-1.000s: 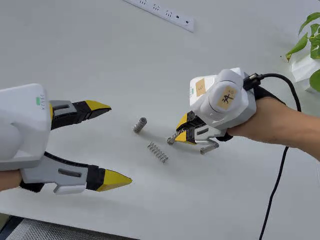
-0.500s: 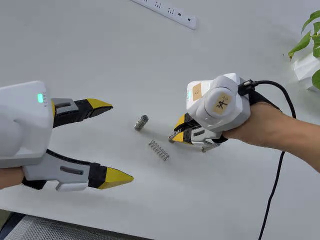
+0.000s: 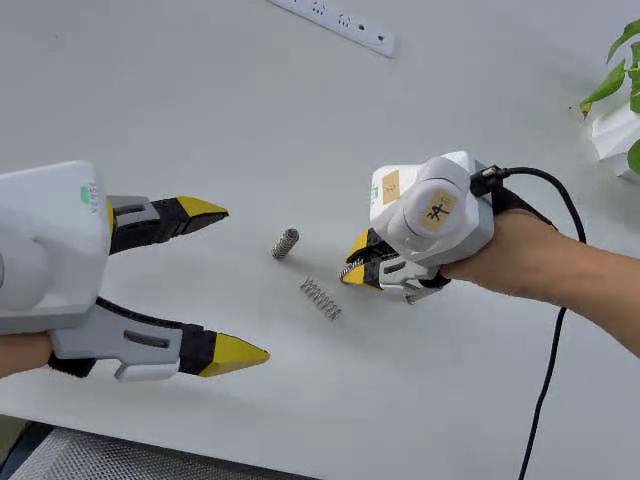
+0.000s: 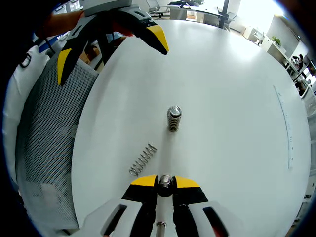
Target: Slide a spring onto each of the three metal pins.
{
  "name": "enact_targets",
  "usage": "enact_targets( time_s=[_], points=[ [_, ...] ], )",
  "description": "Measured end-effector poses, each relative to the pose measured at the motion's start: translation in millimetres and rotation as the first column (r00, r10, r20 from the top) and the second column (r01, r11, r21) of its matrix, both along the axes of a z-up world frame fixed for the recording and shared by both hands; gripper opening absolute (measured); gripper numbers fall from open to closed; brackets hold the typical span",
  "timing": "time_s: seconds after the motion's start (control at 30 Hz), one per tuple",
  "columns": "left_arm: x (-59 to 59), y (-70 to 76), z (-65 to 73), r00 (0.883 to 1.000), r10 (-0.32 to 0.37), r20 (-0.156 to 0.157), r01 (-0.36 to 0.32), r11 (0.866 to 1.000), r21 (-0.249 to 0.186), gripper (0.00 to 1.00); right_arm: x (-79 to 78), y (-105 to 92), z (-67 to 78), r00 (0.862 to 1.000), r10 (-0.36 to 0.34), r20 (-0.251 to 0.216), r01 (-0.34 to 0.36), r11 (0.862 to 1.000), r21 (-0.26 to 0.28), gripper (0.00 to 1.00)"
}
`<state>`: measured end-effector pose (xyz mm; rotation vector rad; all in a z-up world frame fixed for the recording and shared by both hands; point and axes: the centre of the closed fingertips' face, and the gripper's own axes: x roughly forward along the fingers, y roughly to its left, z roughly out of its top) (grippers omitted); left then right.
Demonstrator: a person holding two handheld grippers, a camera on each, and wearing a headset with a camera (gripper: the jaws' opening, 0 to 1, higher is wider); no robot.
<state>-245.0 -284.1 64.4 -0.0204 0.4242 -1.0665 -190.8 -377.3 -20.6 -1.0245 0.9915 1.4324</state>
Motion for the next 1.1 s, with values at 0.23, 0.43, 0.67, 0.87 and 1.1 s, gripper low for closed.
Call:
enact_targets(
  time_s=[0.23, 0.43, 0.67, 0.87, 1.1],
  points=[
    [0.1, 0.6, 1.0, 1.000, 0.002, 0.001, -0.002, 1.000, 0.000, 0.79, 0.4, 0.7, 1.4, 1.000, -0.007, -0.001, 0.007, 1.000, 0.006, 0.11],
    [-1.3, -0.7, 1.8, 1.000, -0.006, 0.001, 0.006, 1.000, 0.006, 0.79, 0.7, -1.2, 6.4, 1.000, -0.021, 0.000, 0.021, 1.000, 0.018, 0.14],
    [-2.5, -1.6, 2.6, 1.000, -0.014, 0.002, 0.013, 1.000, 0.018, 0.79, 4.4, -3.1, 19.1, 0.997, -0.076, 0.004, 0.076, 0.995, 0.064, 0.19],
    [-4.5, -1.6, 3.6, 1.000, -0.020, 0.004, 0.020, 0.999, 0.030, 0.79, 4.5, -6.7, 28.7, 0.993, -0.117, 0.003, 0.116, 0.988, 0.100, 0.26],
    [-7.9, -0.4, 5.2, 1.000, -0.026, 0.007, 0.025, 0.998, 0.053, 0.78, 1.1, -11.2, 40.1, 0.987, -0.158, 0.004, 0.156, 0.977, 0.149, 0.36]
  ],
)
